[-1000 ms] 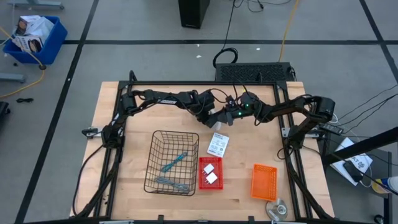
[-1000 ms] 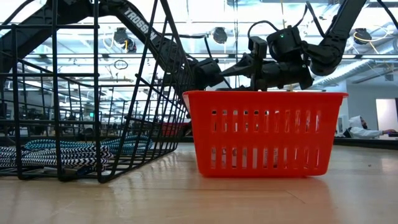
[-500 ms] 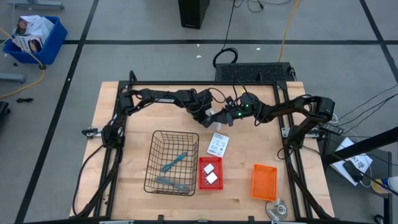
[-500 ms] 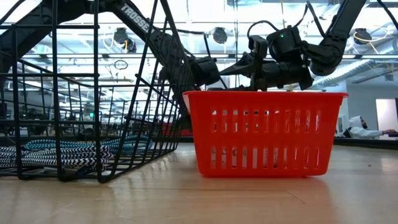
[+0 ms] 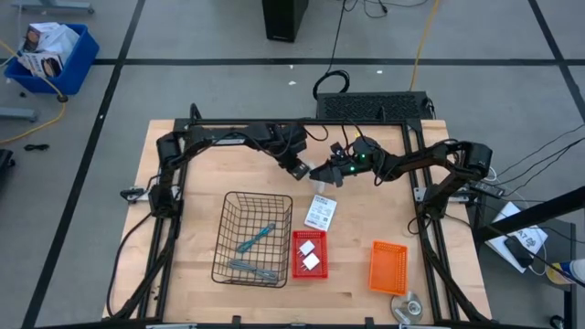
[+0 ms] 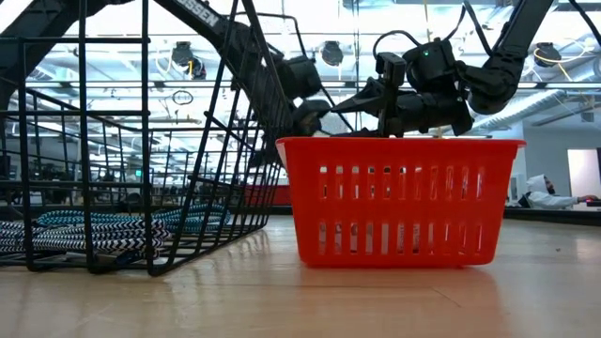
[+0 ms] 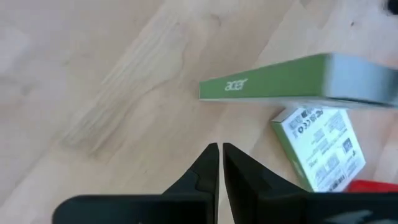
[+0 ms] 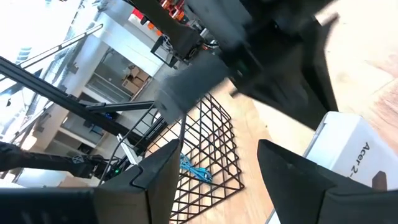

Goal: Pick and place items into bin
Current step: Put the top card reader box into the orange basket

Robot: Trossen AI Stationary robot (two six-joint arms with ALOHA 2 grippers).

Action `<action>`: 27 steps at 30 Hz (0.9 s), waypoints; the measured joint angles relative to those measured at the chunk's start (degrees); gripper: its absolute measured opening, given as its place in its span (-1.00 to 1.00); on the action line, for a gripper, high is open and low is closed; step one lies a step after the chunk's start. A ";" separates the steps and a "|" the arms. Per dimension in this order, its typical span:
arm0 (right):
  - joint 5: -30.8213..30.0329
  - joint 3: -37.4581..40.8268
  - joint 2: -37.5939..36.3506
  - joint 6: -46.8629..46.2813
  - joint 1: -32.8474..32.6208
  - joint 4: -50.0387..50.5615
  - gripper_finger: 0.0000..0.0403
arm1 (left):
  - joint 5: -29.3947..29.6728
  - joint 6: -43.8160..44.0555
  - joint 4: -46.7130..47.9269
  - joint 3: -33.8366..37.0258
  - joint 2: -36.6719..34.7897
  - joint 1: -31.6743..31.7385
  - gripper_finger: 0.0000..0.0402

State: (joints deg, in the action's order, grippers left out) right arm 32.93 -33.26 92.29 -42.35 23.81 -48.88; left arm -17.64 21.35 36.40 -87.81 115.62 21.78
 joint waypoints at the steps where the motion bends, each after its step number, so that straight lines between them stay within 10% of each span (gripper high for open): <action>1: -0.04 0.00 0.00 -0.02 0.00 -0.02 0.04 | 0.48 -0.40 0.17 0.00 -0.56 0.00 -0.87; 27: -1.42 0.02 0.00 1.22 0.07 -2.14 0.04 | 9.82 -14.15 -6.98 2.23 -18.17 -3.03 -0.87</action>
State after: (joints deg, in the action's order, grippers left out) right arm 31.51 -33.23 92.29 -41.12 23.88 -51.03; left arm -7.83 7.21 29.41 -85.59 97.44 18.75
